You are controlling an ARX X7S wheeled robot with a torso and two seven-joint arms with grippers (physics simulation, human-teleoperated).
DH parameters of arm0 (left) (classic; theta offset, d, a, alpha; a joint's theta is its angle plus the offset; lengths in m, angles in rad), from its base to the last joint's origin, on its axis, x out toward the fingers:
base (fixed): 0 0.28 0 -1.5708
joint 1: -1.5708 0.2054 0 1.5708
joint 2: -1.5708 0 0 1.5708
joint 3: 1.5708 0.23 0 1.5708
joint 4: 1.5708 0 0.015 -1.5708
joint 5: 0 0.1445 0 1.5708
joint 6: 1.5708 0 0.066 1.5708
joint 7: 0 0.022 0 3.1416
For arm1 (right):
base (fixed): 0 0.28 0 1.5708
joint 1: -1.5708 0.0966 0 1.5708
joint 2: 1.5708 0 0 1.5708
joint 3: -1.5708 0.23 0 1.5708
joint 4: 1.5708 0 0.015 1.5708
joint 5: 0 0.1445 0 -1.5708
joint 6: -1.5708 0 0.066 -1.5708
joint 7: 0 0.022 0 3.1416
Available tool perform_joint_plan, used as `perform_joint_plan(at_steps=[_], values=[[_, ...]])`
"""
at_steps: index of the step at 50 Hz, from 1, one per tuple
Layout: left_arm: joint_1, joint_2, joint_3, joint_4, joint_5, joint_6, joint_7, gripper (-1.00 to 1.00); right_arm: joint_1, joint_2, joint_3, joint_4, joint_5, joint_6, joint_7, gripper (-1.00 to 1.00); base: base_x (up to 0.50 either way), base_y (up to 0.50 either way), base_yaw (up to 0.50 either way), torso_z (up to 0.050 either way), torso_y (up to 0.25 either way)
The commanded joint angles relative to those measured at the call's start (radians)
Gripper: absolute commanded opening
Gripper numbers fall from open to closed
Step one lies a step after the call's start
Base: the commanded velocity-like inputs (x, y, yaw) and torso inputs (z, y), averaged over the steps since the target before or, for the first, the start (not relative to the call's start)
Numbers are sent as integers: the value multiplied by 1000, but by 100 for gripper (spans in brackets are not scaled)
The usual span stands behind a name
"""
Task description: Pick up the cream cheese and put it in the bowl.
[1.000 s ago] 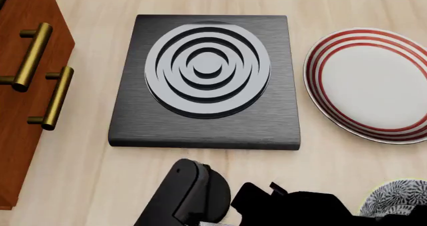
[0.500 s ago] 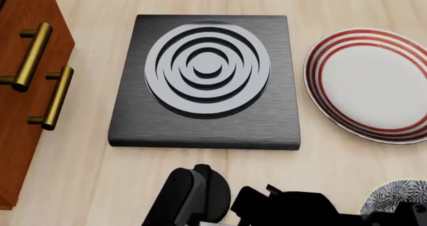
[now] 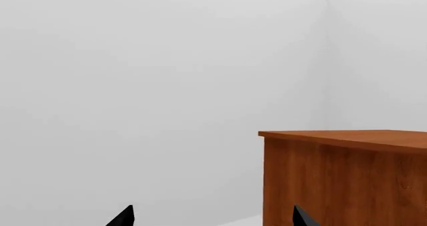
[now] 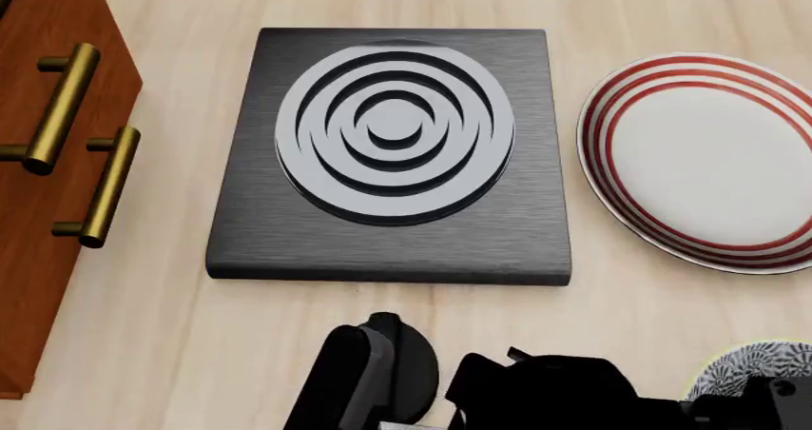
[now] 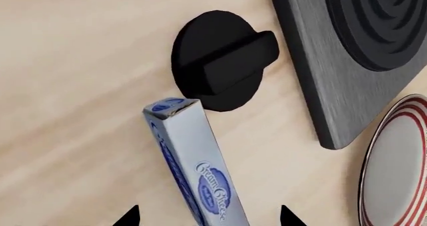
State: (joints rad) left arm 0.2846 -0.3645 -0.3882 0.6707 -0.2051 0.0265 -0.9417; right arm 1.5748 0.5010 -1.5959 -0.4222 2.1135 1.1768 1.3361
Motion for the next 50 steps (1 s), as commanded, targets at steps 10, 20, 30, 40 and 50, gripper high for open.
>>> perform_joint_plan(at_steps=[10,20,30,40,50], values=[[-3,-2,4,-1,5,-6,0,100,-8,-5,-10,34,-74,31,-61,100,0,0,0,0,0],[-1,-1,3,-2,5,-1,1,100,-25,-4,-12,56,-121,36,-101,100,0,0,0,0,0],[-1,-1,6,2,12,-3,0,100,-37,-14,-11,81,-173,46,-156,100,0,0,0,0,0],[4,0,3,8,15,2,-1,100,-39,-17,-15,103,-208,55,-204,100,0,0,0,0,0],[3,0,3,8,20,-2,-3,100,-47,-22,-14,116,-247,52,-247,100,0,0,0,0,0]])
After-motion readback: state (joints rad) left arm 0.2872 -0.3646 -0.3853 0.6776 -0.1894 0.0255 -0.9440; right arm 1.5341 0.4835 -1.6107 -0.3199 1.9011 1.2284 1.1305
